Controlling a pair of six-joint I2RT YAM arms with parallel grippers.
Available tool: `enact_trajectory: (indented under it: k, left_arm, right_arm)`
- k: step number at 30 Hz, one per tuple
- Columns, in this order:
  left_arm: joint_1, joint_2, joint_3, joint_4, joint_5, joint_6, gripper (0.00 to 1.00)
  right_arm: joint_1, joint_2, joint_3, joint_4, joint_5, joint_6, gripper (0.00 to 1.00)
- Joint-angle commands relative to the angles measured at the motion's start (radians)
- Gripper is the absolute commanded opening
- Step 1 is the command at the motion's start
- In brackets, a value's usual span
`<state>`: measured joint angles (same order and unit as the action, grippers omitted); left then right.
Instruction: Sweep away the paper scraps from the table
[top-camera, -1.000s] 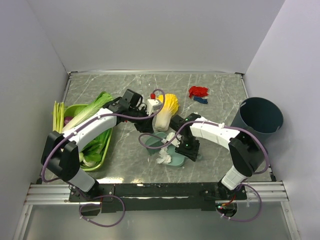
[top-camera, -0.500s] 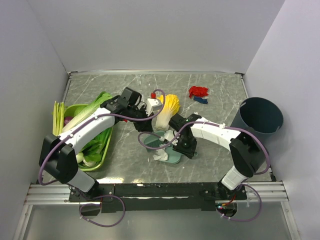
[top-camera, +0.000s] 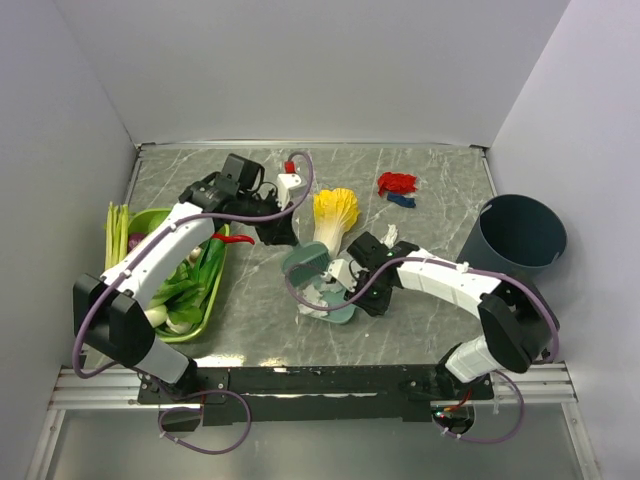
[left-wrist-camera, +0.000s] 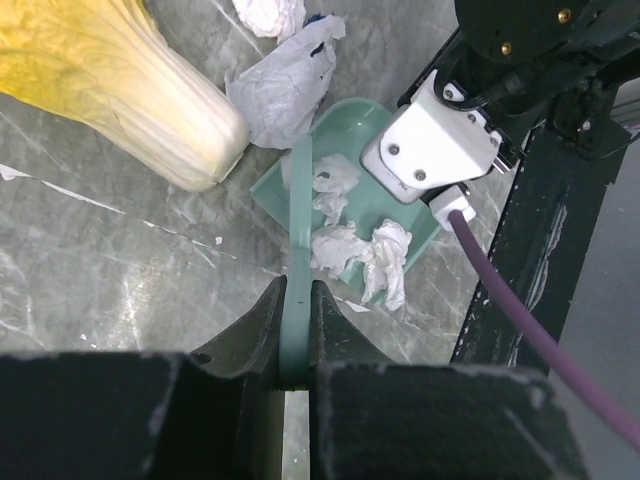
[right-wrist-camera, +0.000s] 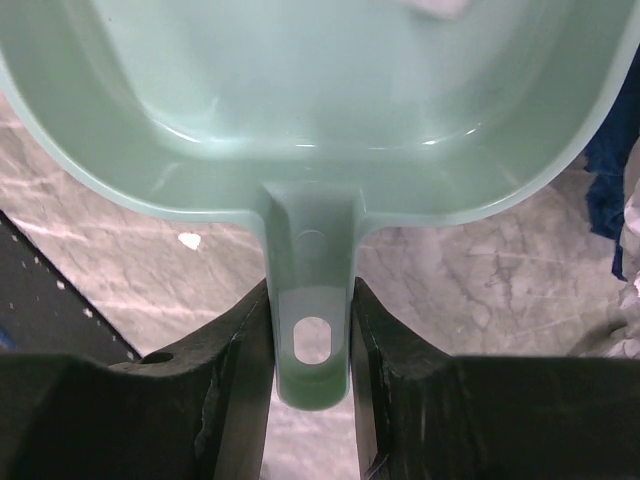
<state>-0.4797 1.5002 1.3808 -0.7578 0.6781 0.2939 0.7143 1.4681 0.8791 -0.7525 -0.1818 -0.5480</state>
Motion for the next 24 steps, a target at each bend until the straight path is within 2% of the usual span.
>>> enact_trajectory:
  k: [1,6,14,15,16,18,19,21,22,24]
  left_arm:
    - [0.013,-0.038,0.080,-0.077,0.048,0.014,0.01]
    - [0.036,-0.090,0.116,-0.028,0.057,-0.039,0.01]
    - [0.099,-0.178,0.195,0.182,0.115,-0.156,0.01]
    - [0.105,-0.179,0.198,0.201,0.089,-0.174,0.01]
    - [0.108,-0.185,0.199,0.222,-0.022,-0.212,0.01]
    - [0.125,-0.196,0.202,0.274,-0.130,-0.225,0.01]
    - [0.133,-0.219,0.192,0.305,-0.240,-0.229,0.01]
    - [0.147,-0.253,0.120,0.430,-0.349,-0.223,0.01]
    - [0.148,-0.279,0.072,0.463,-0.421,-0.204,0.01]
    - [0.153,-0.284,0.069,0.483,-0.475,-0.174,0.01]
  right_arm:
    - [-0.038,-0.078,-0.028,0.125,-0.076,0.011,0.00]
    - [-0.053,-0.149,-0.084,0.229,-0.127,-0.003,0.00]
    - [-0.053,-0.199,-0.060,0.242,-0.169,0.026,0.00]
    - [-0.053,-0.198,-0.031,0.226,-0.188,0.033,0.00]
    - [-0.053,-0.193,-0.007,0.187,-0.194,0.048,0.00]
    - [-0.053,-0.213,0.055,0.168,-0.205,0.077,0.00]
    - [-0.050,-0.219,0.064,0.163,-0.203,0.077,0.00]
    - [-0.052,-0.226,0.096,0.136,-0.194,0.059,0.00]
    - [-0.052,-0.226,0.110,0.124,-0.152,0.050,0.00]
    - [-0.049,-0.212,0.182,0.047,-0.086,0.022,0.00]
